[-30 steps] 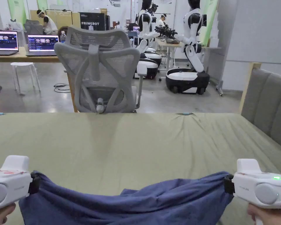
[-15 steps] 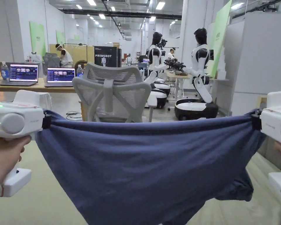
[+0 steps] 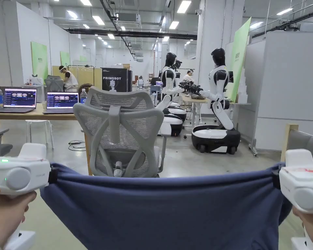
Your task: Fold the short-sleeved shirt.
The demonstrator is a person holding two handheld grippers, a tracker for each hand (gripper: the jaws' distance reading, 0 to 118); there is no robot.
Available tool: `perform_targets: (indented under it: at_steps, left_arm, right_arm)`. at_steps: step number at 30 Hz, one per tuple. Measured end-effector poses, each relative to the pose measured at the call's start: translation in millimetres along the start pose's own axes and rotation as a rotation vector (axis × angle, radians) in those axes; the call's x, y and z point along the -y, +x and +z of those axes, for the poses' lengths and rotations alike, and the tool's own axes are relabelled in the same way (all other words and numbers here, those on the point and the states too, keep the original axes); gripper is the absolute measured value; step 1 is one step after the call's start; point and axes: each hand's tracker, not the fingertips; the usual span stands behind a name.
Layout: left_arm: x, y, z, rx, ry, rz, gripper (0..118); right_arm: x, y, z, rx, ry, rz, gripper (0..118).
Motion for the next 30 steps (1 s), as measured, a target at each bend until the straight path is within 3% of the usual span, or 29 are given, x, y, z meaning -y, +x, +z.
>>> perform_targets:
  at_steps: [10, 13, 18, 22, 23, 24, 25, 26, 27, 28, 30]
  left_arm:
    - [49.7, -5.1, 42.7, 0.054, -0.074, 0.022, 0]
    - [101.6, -14.4, 67.5, 0.091, -0.146, 0.031, 0]
    - [232.5, -25.5, 103.5, 0.095, -0.354, 0.102, 0]
    - [302.9, -33.6, 120.3, 0.113, -0.48, 0.188, 0]
    - [309.3, -34.3, 124.3, 0.105, -0.476, 0.185, 5]
    - [309.9, -34.6, 129.0, 0.102, -0.456, 0.199, 21]
    - [306.1, -33.2, 132.9, 0.076, -0.433, 0.198, 57]
    - [296.2, -28.4, 140.1, 0.043, -0.393, 0.177, 80]
    - [283.6, -20.1, 147.1, 0.032, -0.338, 0.155, 88]
    - [271.2, -10.1, 152.7, 0.047, -0.282, 0.144, 85]
    - [241.2, 23.6, 160.3, 0.1, -0.192, 0.101, 84]
  right_arm:
    - [73.4, 18.3, 39.3, -0.082, -0.111, 0.013, 8]
    - [126.0, 17.4, 71.1, -0.111, -0.177, 0.039, 8]
    - [237.2, 13.1, 112.1, -0.216, -0.403, -0.004, 8]
    - [308.7, 11.6, 127.8, -0.21, -0.547, -0.056, 8]
    - [316.6, 12.2, 129.3, -0.202, -0.557, -0.062, 9]
    - [314.5, 12.8, 136.5, -0.248, -0.525, -0.101, 14]
    - [306.5, 10.4, 144.2, -0.259, -0.509, -0.105, 35]
    - [298.3, 6.7, 146.4, -0.24, -0.513, -0.086, 65]
    - [283.6, -0.1, 148.9, -0.211, -0.479, -0.061, 92]
    - [269.7, -7.6, 152.3, -0.209, -0.439, -0.053, 105]
    - [227.0, -29.4, 165.5, -0.303, -0.32, -0.103, 102]
